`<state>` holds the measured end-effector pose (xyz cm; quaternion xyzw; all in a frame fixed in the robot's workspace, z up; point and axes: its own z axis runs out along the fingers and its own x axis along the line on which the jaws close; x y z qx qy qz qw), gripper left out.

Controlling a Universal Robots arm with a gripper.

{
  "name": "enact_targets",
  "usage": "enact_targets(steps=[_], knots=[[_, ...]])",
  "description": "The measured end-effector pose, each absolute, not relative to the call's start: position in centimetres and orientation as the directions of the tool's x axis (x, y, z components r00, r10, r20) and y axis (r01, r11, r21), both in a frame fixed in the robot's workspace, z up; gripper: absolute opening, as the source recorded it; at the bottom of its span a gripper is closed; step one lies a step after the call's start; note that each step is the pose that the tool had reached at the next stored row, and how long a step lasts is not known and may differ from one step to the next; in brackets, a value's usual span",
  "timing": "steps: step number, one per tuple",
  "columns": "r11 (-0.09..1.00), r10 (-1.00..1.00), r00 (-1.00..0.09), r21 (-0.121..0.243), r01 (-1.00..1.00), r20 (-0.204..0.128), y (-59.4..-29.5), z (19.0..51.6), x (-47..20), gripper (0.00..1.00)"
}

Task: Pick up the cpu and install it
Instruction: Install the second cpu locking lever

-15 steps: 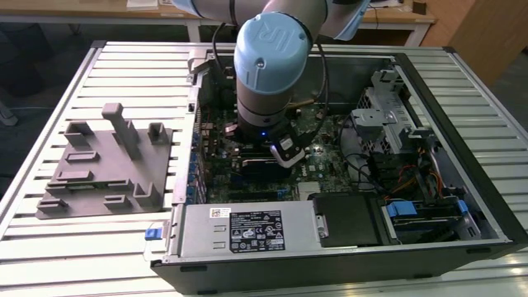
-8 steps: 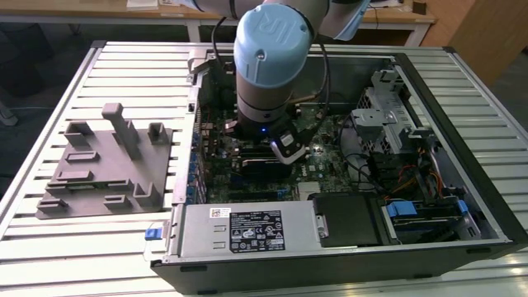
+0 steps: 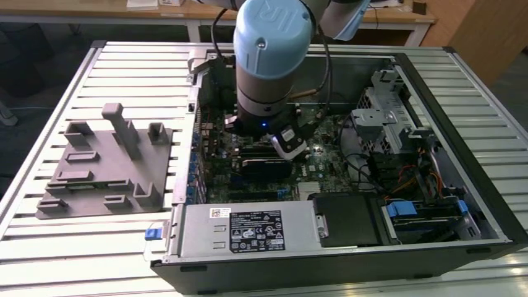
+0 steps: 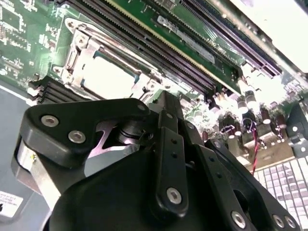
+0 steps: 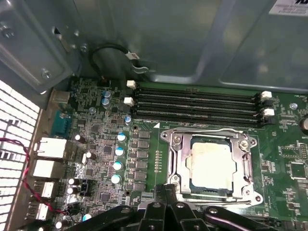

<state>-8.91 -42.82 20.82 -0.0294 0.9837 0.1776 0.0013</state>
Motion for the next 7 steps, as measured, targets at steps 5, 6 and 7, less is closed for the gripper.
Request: enact_targets(steps=[5,6,7], knots=[[0.935,-0.057,-0.998,0.349,-0.058,-0.013,-42.82,21.51,-8.91,0.11],[0.935,-0.057,-0.998,0.349,-0.058,-0.013,-42.82,21.63,-8.91,0.11],[0.935,-0.057,-0.998,0.349,-0.058,-0.013,-42.82,21.71,-8.91,0.11]])
